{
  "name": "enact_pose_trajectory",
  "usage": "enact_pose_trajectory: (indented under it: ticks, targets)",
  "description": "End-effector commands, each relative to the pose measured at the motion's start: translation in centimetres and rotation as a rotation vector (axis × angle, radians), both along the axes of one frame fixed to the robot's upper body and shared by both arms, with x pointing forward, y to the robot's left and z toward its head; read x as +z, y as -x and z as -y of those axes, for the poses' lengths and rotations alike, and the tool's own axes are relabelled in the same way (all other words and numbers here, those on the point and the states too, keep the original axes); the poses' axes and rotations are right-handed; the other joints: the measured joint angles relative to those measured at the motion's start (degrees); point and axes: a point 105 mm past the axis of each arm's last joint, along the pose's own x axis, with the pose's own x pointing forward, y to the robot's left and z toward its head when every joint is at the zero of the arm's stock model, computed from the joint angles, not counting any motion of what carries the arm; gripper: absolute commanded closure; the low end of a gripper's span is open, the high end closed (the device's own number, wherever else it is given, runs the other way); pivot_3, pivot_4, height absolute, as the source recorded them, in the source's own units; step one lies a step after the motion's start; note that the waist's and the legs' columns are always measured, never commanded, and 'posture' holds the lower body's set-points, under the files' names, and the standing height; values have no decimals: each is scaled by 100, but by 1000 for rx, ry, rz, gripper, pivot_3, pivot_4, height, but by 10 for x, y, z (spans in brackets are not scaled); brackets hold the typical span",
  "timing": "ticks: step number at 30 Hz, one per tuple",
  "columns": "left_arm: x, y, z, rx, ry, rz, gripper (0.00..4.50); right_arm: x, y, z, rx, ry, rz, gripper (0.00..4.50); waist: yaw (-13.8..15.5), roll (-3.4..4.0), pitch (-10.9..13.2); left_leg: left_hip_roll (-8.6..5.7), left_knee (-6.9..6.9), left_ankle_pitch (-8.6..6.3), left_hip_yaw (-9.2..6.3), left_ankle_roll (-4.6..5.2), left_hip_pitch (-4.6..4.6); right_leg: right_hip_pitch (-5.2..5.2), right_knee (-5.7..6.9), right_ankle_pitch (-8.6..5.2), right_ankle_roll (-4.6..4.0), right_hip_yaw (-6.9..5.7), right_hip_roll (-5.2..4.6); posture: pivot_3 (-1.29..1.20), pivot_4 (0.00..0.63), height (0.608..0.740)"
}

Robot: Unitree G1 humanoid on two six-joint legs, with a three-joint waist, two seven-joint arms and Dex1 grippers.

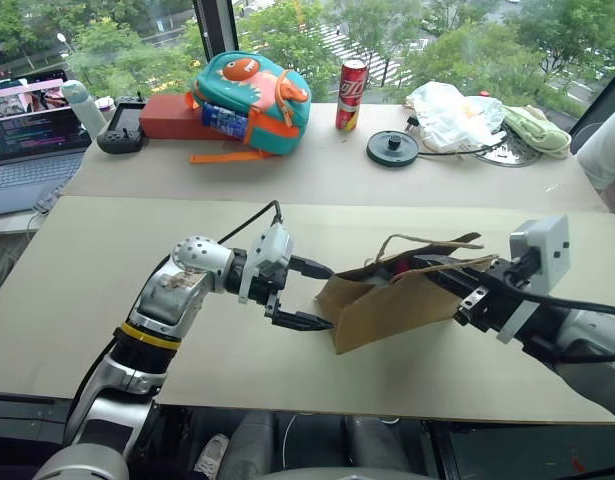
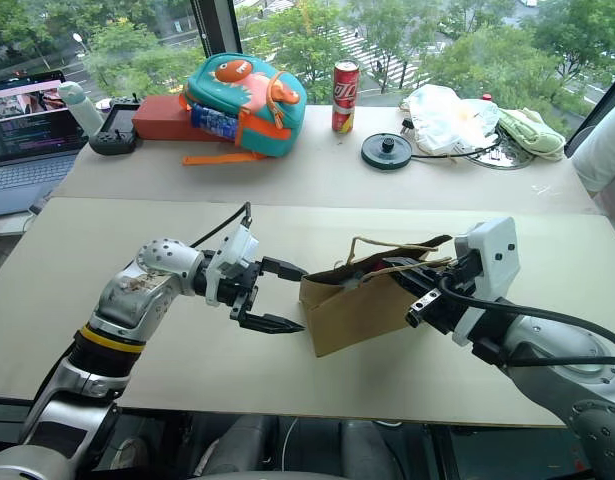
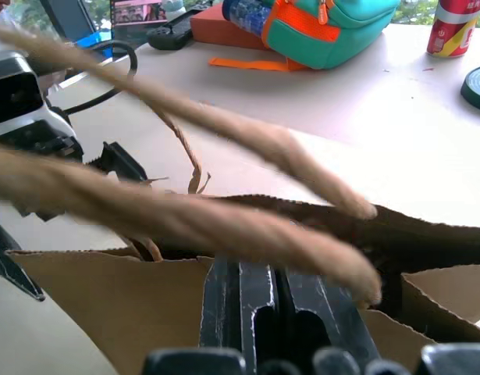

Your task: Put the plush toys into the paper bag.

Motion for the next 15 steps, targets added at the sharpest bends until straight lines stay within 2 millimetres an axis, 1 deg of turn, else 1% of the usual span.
enact_pose_trajectory:
  ticks: [1,9,15]
  targets:
    - [5,-3,11,71,48,28,42,8,0,-2,6,-7,39,4500,18,0,0,-1,1,0,0,0,-1,1,0,-1,1,0,-1,0,150,740]
    - [1,6,31,120,142,-32,42,7,0,-2,7,-5,27,4500,17,0,0,-1,0,0,0,0,1,0,1,0,-1,0,0,0,150,740]
    - [-1,11,33,101,141,-71,42,9,-1,0,3,2,31,4500,4,0,0,-1,1,0,1,0,1,1,1,0,0,1,1,0,150,740]
